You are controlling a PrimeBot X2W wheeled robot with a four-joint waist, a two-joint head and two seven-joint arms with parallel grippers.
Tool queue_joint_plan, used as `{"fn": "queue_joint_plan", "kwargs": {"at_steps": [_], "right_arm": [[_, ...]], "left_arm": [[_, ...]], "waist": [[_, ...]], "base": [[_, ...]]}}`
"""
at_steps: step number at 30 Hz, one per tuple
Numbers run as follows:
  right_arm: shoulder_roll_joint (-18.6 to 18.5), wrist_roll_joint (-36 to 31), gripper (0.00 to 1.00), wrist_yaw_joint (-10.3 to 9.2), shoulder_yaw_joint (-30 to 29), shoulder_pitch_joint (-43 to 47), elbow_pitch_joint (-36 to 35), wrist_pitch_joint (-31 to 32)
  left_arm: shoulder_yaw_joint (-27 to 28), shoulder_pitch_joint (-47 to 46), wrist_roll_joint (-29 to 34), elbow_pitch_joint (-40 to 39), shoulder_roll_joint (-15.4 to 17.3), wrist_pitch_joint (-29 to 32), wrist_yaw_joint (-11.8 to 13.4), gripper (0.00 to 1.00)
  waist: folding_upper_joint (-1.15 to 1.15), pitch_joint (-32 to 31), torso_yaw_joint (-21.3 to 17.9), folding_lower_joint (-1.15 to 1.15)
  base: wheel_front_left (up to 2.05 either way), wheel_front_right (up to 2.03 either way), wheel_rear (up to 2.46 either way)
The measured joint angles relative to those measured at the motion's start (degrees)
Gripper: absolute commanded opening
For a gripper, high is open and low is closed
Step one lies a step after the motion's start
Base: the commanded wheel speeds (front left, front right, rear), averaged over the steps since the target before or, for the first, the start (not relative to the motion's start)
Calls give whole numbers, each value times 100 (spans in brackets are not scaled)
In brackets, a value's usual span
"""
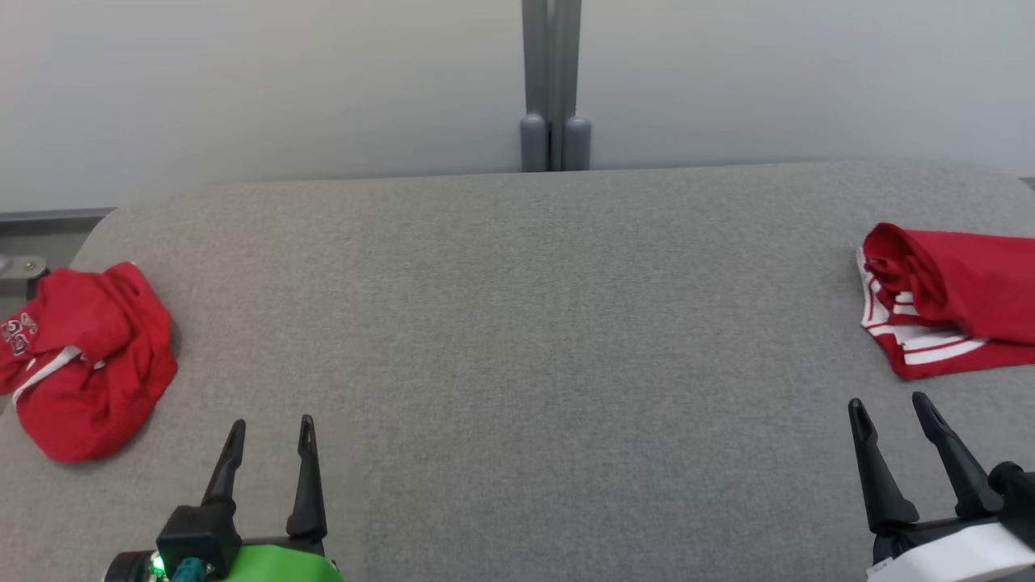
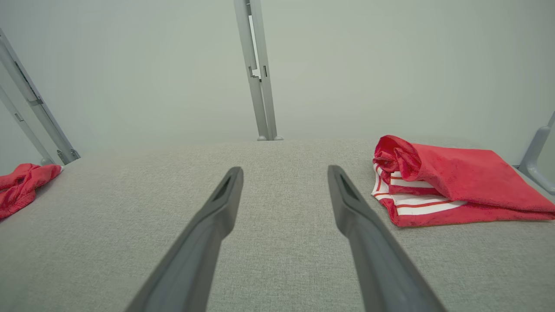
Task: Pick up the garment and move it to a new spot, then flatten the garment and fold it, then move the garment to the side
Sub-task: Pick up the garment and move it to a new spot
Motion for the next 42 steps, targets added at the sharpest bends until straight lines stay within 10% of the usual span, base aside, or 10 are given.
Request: {"fn": "queue_joint_plan", "kwargs": {"at_steps": [23, 33, 42], "right_arm": [[-97, -54, 100, 0, 335, -236, -323, 175], [-366, -56, 100, 0, 250, -588, -695, 390], [-795, -32, 100, -1, 163, -1190, -1081, 573]], "left_arm": [[654, -344, 148, 60, -171, -1, -248, 100], [721, -1268, 183, 436, -388, -9, -410, 100], [876, -3447, -162, 2895, -205, 93, -782, 100]], "waist": [[0, 245, 1877, 0], [0, 749, 1942, 0], [0, 1800, 1689, 0]], "base": [[0, 0, 0], [0, 0, 0], [0, 0, 0]]}}
